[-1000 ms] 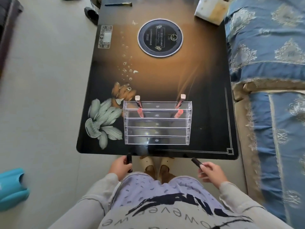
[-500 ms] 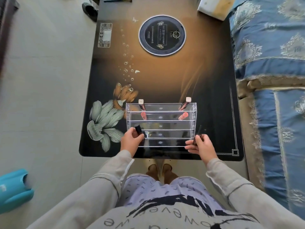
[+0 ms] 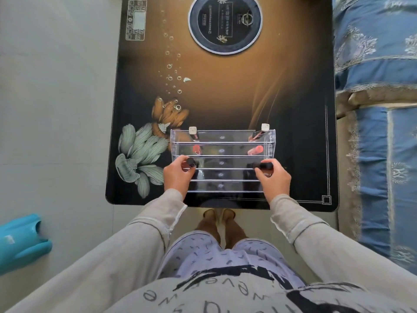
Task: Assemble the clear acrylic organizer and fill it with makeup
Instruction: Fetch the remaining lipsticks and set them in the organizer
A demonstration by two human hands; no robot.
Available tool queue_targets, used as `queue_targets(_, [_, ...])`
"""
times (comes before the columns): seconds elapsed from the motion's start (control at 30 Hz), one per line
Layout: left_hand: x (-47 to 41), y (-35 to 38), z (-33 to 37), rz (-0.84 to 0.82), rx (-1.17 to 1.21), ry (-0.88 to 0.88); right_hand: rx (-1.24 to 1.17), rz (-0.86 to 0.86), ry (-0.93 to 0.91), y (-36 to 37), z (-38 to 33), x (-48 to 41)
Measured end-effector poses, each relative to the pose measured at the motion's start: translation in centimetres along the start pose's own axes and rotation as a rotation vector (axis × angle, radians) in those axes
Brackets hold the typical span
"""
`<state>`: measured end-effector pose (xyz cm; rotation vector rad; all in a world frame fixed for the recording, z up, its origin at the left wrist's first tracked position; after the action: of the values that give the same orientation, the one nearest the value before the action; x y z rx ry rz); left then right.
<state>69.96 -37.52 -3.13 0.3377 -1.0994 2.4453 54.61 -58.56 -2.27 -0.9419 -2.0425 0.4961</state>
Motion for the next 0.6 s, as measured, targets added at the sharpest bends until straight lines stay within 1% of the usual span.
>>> queue_targets(0.17, [-0.3,0.5,0.4,-0.013,-0.019,0.057,0.092,-0.032,-0.056,0.6,0.1,-0.4])
queue_targets(0.33, [-0.5,1.4,0.1,-0.071,-0.012,0.048,0.244,-0.059,-0.072,0.9,-0.4,-0.7])
queue_targets(0.47, [-0.5,1.5,-0.1,-0.062,-0.042,0.046,0.322,-0.08,-0.092,1.3,-0.9,-0.7])
queue_targets(0.6, [-0.8,1.8,0.0,-0.091,-0.081,0.058,0.386,-0.086,-0.108,1.3,-1.0,-0.8])
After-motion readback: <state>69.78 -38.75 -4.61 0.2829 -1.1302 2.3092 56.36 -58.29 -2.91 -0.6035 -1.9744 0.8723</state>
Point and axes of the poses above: each hand's wrist, its own x-axis away from the middle knuckle, its own y-axis out of the palm, z = x × y, the point moved 6 cm from there along -x, towards the middle knuckle, and after that the axes turned 7 degrees about y, right-handed, at the moved point
